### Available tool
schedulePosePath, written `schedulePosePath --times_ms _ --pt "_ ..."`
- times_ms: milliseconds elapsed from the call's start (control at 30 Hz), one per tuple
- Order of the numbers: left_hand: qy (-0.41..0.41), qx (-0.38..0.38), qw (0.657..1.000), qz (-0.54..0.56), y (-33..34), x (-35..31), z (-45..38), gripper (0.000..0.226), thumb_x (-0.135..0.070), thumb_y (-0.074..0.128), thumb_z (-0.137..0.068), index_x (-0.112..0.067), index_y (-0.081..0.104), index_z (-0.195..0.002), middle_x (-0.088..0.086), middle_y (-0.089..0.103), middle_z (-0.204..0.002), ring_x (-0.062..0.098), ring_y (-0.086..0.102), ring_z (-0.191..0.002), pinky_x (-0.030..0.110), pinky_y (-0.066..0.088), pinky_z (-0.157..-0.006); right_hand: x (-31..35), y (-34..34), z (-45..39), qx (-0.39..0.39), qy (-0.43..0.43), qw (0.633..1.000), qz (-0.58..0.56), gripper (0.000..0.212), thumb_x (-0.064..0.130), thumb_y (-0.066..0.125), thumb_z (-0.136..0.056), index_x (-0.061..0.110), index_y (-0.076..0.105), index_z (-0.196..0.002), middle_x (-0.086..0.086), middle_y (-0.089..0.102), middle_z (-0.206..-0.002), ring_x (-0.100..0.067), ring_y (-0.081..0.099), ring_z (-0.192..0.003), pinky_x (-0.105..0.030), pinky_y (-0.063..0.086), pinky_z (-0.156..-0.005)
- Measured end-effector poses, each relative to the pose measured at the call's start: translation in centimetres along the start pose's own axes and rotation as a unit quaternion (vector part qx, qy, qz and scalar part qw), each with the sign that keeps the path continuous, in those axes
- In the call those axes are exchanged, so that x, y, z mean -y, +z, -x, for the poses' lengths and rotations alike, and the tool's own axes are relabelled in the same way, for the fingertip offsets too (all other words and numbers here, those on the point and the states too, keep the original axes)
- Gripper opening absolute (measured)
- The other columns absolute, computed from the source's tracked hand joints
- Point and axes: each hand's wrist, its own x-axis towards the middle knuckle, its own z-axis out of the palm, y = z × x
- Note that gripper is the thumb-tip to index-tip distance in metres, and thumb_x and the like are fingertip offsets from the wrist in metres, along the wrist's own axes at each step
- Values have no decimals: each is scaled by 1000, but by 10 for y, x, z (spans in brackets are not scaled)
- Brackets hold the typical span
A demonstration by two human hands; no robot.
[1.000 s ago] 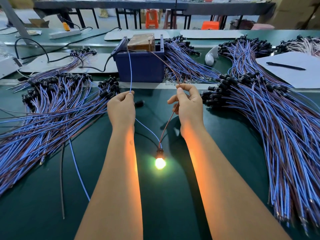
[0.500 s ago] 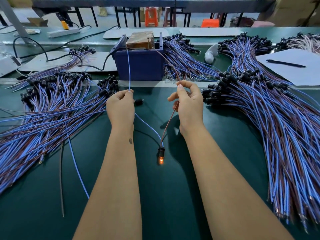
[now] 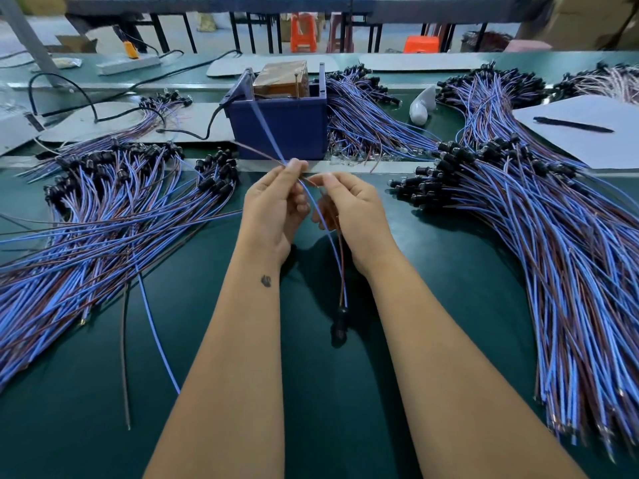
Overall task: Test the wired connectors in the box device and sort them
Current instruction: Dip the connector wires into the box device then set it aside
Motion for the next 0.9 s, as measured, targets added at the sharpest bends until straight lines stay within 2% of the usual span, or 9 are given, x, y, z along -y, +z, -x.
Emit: schedulePosePath --times_ms 67,133,233,333,433,567,700,833,900 --pt "-13 -3 995 97 -3 -6 0 19 -17 56 -98 -9 66 -85 -2 58 -58 5 54 -49 15 48 -49 0 -4 -1 28 25 999 21 18 6 51 -99 18 65 -101 -8 58 -63 -7 54 -52 -20 44 -55" --pt "-5 -15 991 134 -6 -8 -2 17 -15 56 -99 -9 64 -86 -1 64 -61 6 60 -53 16 52 -53 -1 -7 -1 78 33 996 34 32 -1 61 -92 21 61 -116 -13 63 -71 -12 56 -58 -22 46 -61" --pt "45 -57 997 1 -8 -2 -4 16 -9 58 -97 -9 64 -83 -3 65 -59 6 61 -55 19 55 -59 2 -11 -2 85 20 996 -28 35 8 67 -90 29 62 -118 -8 68 -80 -14 54 -59 -23 46 -65" --pt "89 -59 977 -185 -8 8 -4 16 -10 65 -93 -13 67 -77 -6 65 -59 8 60 -58 23 55 -66 2 -17 -5 -28 5 997 -77 17 23 50 -102 21 66 -105 2 69 -72 -10 56 -54 -19 45 -59" --pt "123 4 934 -335 1 16 1 16 -12 68 -87 -18 71 -72 -1 66 -62 11 61 -61 29 56 -69 -2 -24 -9 -178 4 984 -6 32 24 41 -105 20 64 -83 4 51 -58 -10 47 -54 -23 42 -55" --pt "162 105 886 -420 20 28 18 9 -5 70 -82 -11 74 -76 -3 67 -66 5 58 -60 23 49 -63 -5 -37 -14 -266 -12 952 152 40 24 39 -105 25 51 -66 -3 55 -82 -18 50 -79 -34 40 -78" --pt "245 171 810 -504 46 40 40 16 -12 63 -79 -23 60 -67 -6 56 -62 20 58 -65 29 42 -60 5 -54 -14 -252 18 944 214 40 25 38 -104 20 47 -66 -5 58 -82 -23 53 -82 -33 38 -75" --pt "231 225 828 -458 67 56 57 11 -9 69 -77 -16 71 -85 -2 64 -69 18 60 -64 29 48 -64 30 -93 -13 -207 23 921 328 30 27 40 -102 9 58 -87 -9 57 -88 -26 51 -86 -37 36 -73" --pt "217 262 816 -467 71 63 62 14 -12 76 -80 -15 74 -94 -4 66 -72 15 61 -66 30 51 -68 47 -117 -9 -189 23 893 409 33 30 37 -102 6 59 -96 -8 57 -88 -29 50 -84 -36 32 -68"
